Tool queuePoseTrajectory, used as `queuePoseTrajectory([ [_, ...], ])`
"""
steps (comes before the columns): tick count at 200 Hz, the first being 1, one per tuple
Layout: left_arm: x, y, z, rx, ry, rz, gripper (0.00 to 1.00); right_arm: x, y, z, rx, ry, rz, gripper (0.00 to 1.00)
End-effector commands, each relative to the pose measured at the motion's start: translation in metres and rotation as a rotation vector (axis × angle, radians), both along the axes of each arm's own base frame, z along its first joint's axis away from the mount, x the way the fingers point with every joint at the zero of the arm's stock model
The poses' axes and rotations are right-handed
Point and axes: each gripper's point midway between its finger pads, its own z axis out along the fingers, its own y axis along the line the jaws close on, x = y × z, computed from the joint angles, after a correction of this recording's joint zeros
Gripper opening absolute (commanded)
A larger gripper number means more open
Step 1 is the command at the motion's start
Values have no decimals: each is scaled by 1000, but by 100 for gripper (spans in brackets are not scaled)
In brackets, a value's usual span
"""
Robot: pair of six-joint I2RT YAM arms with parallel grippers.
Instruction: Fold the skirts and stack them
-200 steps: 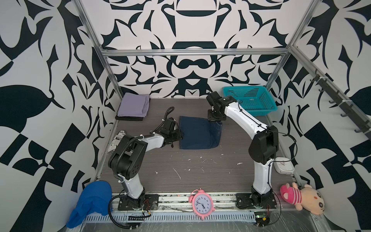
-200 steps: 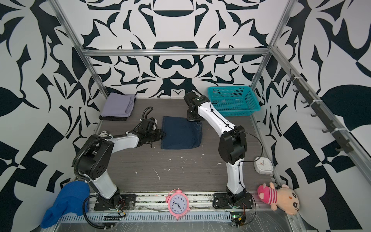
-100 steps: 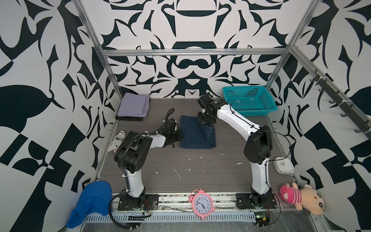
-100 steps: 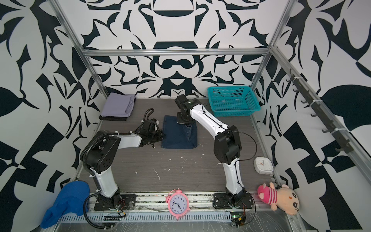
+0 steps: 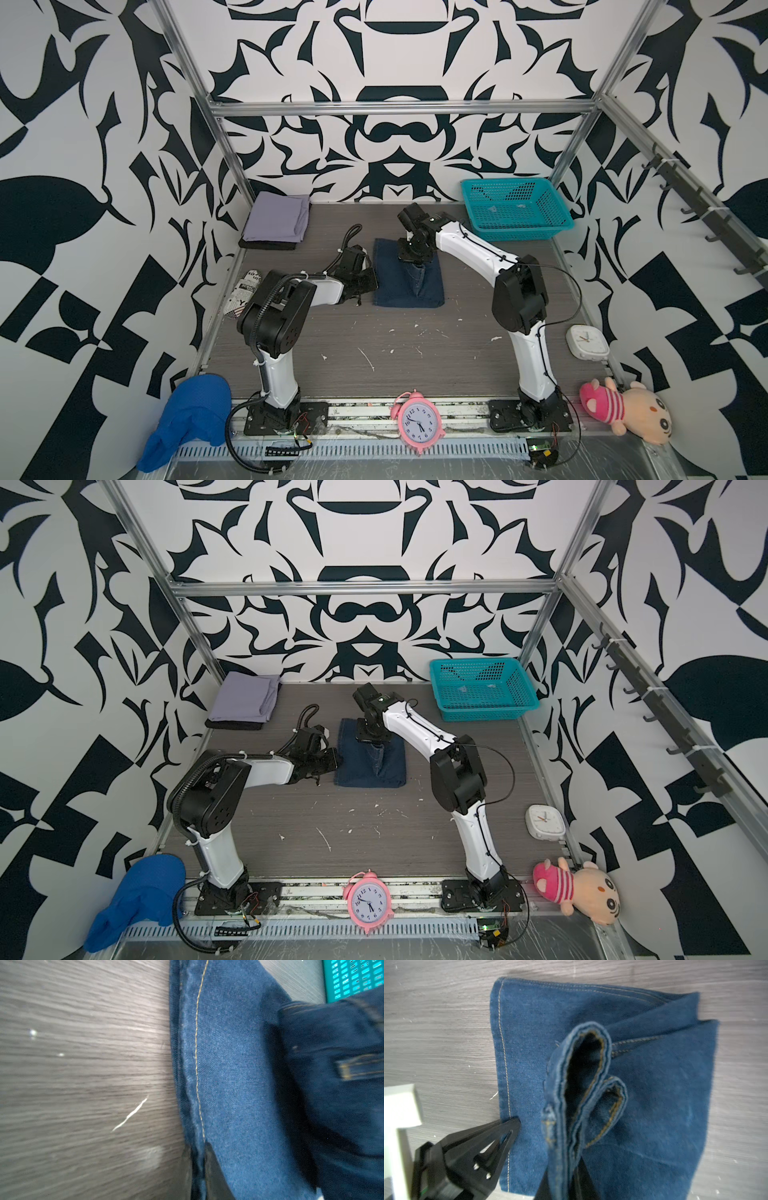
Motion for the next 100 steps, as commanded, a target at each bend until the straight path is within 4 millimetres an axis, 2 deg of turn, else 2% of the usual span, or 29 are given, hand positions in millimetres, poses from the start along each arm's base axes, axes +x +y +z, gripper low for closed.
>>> queuePoseTrajectory([
  [1,-2,-2,-4,-1,27,-3,15,8,28,27,129,-64,9,27],
  [29,-1,1,-2,15,19,8,15,15,58,37,302,-74,3,34],
  [47,-2,7,6,31,-3,21,15,18,80,56,464,-85,5,34],
  [62,-2,14,17,44,-30,40,15,18,95,79,585,-111,37,34],
  [77,-3,22,33,72,-68,56,17,15,93,101,624,-167,55,34],
  [82,-4,26,37,84,-80,65,19,16,88,107,622,-196,59,34],
  [100,-4,37,60,114,-137,95,21,14,61,112,579,-261,41,33],
])
